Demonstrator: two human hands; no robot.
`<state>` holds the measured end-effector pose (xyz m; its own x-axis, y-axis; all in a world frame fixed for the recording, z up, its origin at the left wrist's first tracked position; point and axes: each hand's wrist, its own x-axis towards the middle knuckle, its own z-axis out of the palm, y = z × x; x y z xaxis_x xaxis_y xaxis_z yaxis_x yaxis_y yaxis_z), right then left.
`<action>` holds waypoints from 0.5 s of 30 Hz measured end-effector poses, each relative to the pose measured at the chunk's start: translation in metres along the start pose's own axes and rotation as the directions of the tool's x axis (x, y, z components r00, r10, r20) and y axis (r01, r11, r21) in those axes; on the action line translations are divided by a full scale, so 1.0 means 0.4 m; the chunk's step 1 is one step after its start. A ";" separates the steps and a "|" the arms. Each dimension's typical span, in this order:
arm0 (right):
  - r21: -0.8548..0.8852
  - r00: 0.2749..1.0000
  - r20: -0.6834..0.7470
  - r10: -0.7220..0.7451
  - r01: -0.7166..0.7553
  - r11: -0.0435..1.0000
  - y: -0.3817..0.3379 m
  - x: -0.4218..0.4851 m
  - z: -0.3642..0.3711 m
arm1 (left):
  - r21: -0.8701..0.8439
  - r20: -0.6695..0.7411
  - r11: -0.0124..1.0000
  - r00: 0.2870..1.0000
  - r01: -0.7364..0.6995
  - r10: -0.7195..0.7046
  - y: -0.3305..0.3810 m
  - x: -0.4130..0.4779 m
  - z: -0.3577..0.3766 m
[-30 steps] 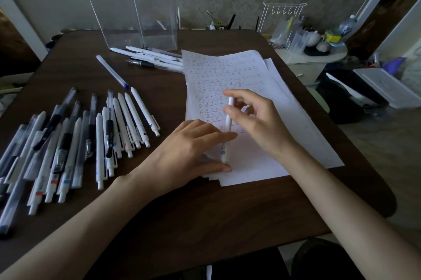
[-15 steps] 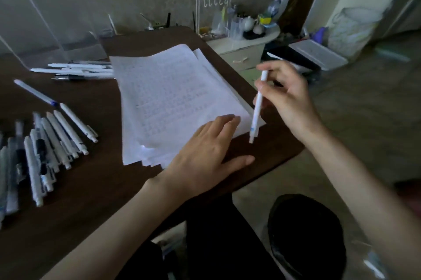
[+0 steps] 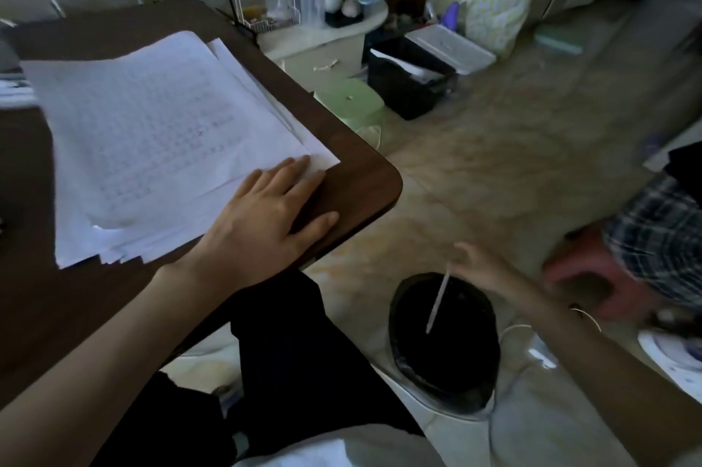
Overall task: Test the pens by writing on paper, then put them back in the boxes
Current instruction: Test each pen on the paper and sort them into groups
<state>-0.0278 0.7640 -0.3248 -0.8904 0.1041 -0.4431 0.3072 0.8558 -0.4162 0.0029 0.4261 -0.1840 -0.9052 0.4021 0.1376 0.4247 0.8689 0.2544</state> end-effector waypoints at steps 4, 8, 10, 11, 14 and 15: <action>0.047 0.941 -0.332 -0.071 0.092 0.995 -0.107 -0.009 -0.066 | -0.007 -0.016 1.000 1.000 -0.001 0.001 0.001 0.001 -0.002; 0.167 0.755 -0.597 -0.272 0.448 0.878 -0.312 -0.097 -0.163 | -0.026 -0.072 1.000 0.997 -0.013 0.011 -0.009 -0.009 -0.020; 0.162 0.682 -0.584 -0.440 0.629 0.760 -0.413 -0.144 -0.179 | -0.045 -0.085 0.999 0.996 0.011 -0.015 -0.028 -0.025 -0.043; 0.145 0.660 -0.532 -0.531 0.689 0.711 -0.464 -0.163 -0.177 | -0.049 -0.093 0.998 0.995 0.032 -0.036 -0.045 -0.035 -0.057; 0.081 0.591 -0.308 -0.745 0.797 0.599 -0.607 -0.193 -0.136 | -0.037 -0.122 0.993 0.985 0.115 -0.118 -0.112 -0.079 -0.112; 0.058 0.560 -0.241 -0.793 0.823 0.564 -0.651 -0.196 -0.113 | -0.036 -0.124 0.987 0.979 0.157 -0.160 -0.139 -0.100 -0.130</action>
<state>-0.0530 0.5560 -0.1456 -0.8231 -0.4981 0.2727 -0.5403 0.5394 -0.6458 0.0162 0.3466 -0.1540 -0.9523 0.2189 0.2128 0.2779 0.9102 0.3072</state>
